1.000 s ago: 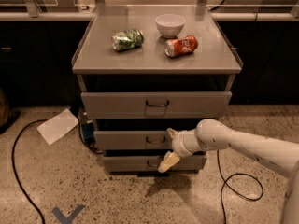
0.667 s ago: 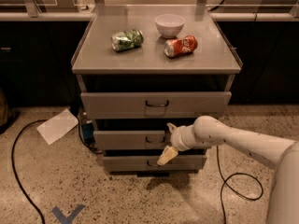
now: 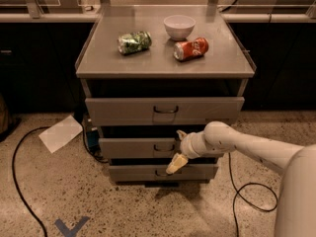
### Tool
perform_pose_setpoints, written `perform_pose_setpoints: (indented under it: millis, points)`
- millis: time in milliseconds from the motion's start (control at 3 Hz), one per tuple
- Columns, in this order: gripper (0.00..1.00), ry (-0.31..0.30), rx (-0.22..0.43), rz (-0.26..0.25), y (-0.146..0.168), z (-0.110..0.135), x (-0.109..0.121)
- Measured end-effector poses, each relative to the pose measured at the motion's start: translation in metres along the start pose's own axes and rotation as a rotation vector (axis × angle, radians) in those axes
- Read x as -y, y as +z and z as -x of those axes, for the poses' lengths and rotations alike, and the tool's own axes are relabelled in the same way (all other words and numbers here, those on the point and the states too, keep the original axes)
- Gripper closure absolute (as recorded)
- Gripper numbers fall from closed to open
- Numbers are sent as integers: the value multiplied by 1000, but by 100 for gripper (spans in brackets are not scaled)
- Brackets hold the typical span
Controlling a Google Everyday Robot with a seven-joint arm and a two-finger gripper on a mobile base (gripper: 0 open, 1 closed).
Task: Open middle drawer
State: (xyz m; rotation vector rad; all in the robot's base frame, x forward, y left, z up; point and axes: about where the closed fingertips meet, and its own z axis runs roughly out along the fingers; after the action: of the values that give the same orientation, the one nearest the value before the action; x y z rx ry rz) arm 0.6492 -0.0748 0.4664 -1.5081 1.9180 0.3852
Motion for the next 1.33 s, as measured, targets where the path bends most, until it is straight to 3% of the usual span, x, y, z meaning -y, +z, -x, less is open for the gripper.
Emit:
perform_pose_setpoints:
  millis: [667, 1333]
  points:
    - [0, 87, -10, 109, 43, -26, 1]
    - [0, 87, -10, 109, 41, -23, 2]
